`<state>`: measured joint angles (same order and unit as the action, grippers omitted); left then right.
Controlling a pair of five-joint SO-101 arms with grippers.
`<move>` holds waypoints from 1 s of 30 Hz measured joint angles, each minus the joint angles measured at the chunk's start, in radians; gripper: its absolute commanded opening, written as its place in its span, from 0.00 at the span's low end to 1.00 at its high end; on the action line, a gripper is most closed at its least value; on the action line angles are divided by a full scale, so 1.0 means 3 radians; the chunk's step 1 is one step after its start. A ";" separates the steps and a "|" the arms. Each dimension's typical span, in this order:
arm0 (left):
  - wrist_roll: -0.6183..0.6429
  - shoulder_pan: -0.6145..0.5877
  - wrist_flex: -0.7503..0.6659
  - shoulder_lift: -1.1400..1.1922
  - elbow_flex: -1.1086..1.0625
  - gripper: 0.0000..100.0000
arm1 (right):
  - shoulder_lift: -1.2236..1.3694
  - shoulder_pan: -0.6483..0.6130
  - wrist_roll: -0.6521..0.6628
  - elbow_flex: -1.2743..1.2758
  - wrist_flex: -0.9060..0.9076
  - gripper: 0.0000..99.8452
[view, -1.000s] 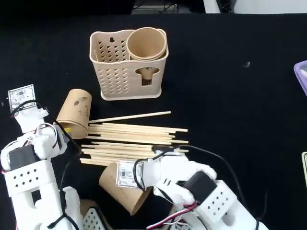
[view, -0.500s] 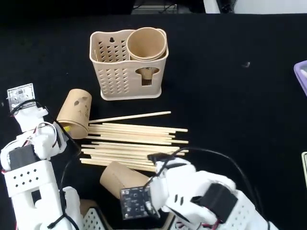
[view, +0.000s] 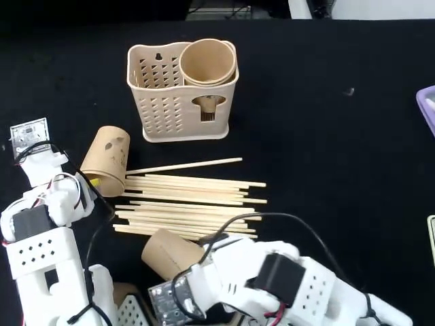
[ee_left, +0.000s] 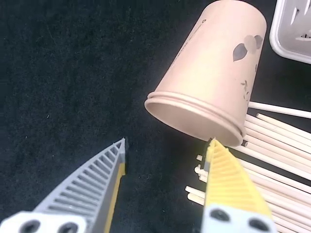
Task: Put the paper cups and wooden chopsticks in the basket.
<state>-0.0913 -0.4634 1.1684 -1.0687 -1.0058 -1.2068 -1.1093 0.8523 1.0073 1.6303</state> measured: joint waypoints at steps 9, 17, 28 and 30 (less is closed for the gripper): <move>0.0000 0.0000 0.0000 0.0000 0.0000 0.27 | 0.0184 -0.0061 -0.0015 0.0338 -0.0665 0.23; 0.0000 0.0000 0.0000 0.0000 0.0000 0.27 | 0.0184 0.0491 -0.0465 0.0409 -0.1274 0.01; 0.0000 0.0000 0.0000 0.0000 0.0000 0.27 | 0.0184 0.0644 -0.0583 -0.0690 -0.0578 0.01; 0.0000 0.0000 0.0000 0.0000 0.0000 0.27 | 0.0184 0.0864 -0.0583 -0.0967 -0.0471 0.01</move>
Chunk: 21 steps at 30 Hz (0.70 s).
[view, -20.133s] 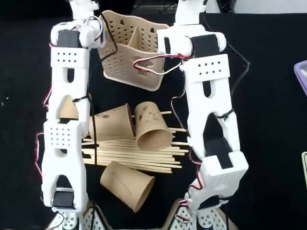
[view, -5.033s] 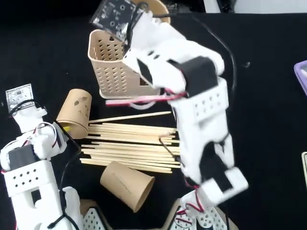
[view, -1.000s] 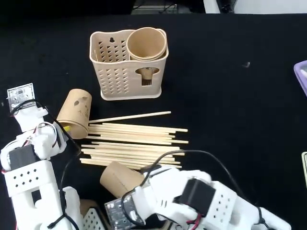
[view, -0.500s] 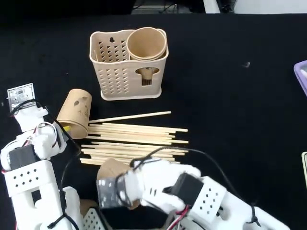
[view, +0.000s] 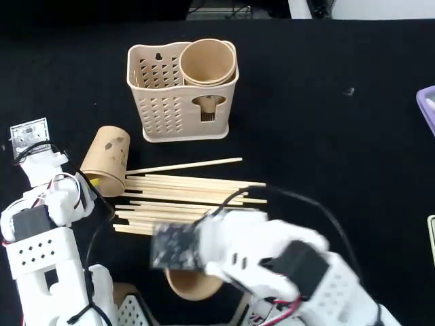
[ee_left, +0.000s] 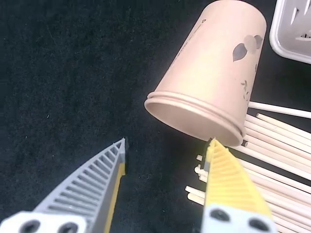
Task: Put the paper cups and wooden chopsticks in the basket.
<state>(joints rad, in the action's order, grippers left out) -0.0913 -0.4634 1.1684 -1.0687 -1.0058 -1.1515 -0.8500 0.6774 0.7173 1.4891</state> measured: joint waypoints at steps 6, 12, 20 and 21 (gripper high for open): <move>0.0000 0.0000 0.0000 0.0000 0.0000 0.27 | -0.0005 0.1135 0.0000 -0.0946 -0.0189 0.01; 0.0000 0.0000 0.0000 0.0000 0.0000 0.27 | 0.0113 0.1821 -0.0491 -0.1202 -0.1048 0.01; 0.0000 0.0000 0.0000 0.0000 0.0000 0.27 | 0.1248 0.2169 -0.1335 -0.1954 -0.1575 0.01; 0.0000 0.0000 0.0000 0.0000 0.0000 0.27 | 0.1442 0.2209 -0.1432 -0.2138 -0.1575 0.01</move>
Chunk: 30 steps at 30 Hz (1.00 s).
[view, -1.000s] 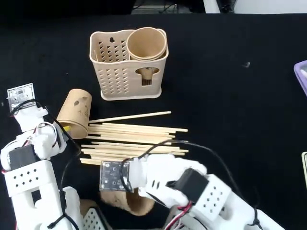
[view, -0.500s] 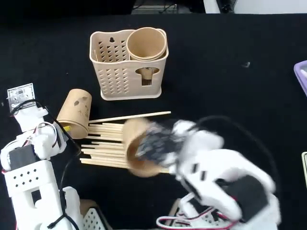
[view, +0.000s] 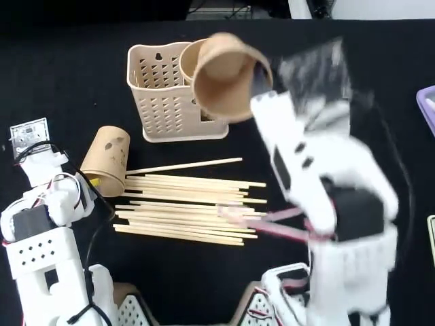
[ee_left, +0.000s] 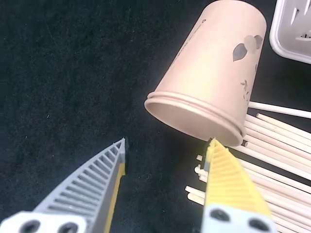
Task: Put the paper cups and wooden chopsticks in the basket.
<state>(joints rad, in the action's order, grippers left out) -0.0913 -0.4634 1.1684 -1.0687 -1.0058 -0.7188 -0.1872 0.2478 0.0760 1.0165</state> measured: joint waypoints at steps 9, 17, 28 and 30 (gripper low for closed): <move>0.0000 0.0000 0.0000 0.0000 0.0000 0.27 | 0.1923 0.0087 -0.0409 -0.1826 0.0384 0.01; 0.0000 0.0000 -0.0005 0.0000 -0.0061 0.27 | 0.3365 0.0087 -0.0619 -0.3432 0.1100 0.01; 0.0000 0.0000 -0.0005 0.0000 -0.0061 0.27 | 0.4025 0.0087 -0.0624 -0.5155 0.1954 0.01; 0.0000 0.0000 -0.0005 0.0000 -0.0061 0.27 | 0.4025 0.0066 -0.0624 -0.5273 0.2051 0.01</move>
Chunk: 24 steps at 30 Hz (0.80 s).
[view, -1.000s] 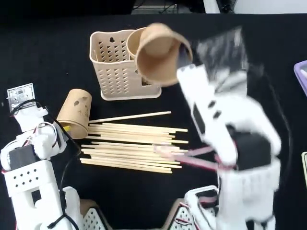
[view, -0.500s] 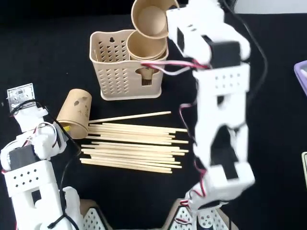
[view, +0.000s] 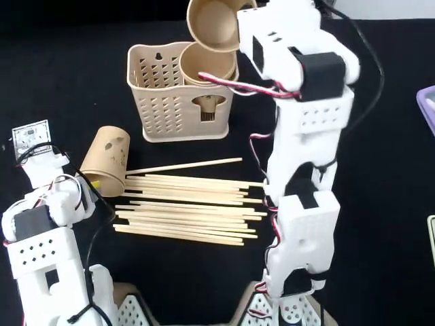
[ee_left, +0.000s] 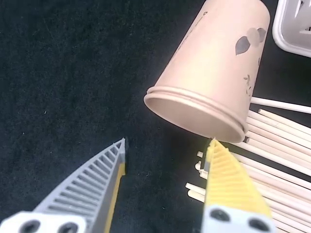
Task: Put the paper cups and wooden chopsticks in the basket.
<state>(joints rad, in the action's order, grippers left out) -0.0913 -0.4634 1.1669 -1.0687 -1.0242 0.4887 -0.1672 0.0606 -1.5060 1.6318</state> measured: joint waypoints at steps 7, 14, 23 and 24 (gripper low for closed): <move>0.0000 0.0000 0.0000 0.0000 0.0000 0.27 | 0.0051 -0.0128 0.0000 0.0005 0.0215 0.01; 0.0000 0.0000 0.0000 0.0000 0.0000 0.27 | 0.0087 -0.0123 0.0000 0.0409 0.0215 0.01; 0.0000 0.0000 0.0000 0.0000 0.0000 0.27 | 0.0087 -0.0128 0.0000 0.0578 0.0215 0.22; 0.0000 0.0000 0.0000 0.0000 0.0000 0.27 | 0.0087 -0.0143 0.0000 0.0578 0.0215 0.24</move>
<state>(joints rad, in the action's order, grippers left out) -0.0913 -0.4634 1.1669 -1.0687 -1.0242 0.5148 -0.2102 0.0606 -1.3326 1.6962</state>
